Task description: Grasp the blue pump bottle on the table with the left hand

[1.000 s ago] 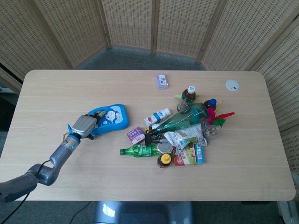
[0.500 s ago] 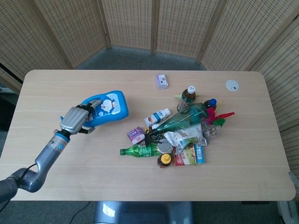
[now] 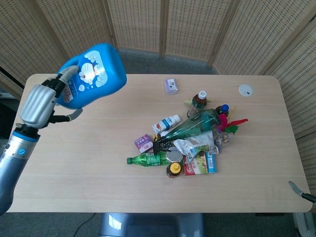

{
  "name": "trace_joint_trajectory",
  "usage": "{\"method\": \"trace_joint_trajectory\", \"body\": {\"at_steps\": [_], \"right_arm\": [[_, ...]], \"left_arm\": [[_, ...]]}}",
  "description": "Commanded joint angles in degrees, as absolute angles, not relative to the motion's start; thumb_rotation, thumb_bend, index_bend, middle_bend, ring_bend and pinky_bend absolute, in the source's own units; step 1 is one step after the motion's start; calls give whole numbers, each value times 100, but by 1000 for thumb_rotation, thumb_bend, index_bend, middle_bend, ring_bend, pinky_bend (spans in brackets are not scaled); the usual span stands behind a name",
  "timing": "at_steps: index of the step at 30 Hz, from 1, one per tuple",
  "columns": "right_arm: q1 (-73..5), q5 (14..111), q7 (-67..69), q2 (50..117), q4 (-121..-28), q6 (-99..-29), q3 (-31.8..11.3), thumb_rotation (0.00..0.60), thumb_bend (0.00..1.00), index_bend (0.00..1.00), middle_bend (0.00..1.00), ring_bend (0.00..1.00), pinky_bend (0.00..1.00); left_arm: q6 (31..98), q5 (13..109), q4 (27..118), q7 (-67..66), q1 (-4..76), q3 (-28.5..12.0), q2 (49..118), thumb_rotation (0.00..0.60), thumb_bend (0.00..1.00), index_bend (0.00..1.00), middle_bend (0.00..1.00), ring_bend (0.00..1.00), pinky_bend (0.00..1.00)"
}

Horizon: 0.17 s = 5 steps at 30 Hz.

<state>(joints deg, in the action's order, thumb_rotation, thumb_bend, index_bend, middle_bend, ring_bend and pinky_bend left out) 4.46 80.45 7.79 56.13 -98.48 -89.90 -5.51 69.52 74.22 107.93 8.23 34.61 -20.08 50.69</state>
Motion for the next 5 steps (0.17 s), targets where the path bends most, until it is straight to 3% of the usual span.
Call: {"method": "trace_joint_trajectory", "body": {"at_steps": [1, 5], "right_arm": [[423, 8057, 796, 5635, -9815, -8966, -553, 444, 188, 0, 0, 0, 0], [409, 8047, 797, 5629, -9803, -8959, -571, 447, 186, 0, 0, 0, 0]], "left_arm": [[7057, 7367, 10994, 996, 3328, -2121, 4867, 600, 369, 566, 618, 801, 703], [7053, 7354, 11035, 1045, 3300, -2127, 4825, 600, 366, 566, 617, 800, 702]]}}
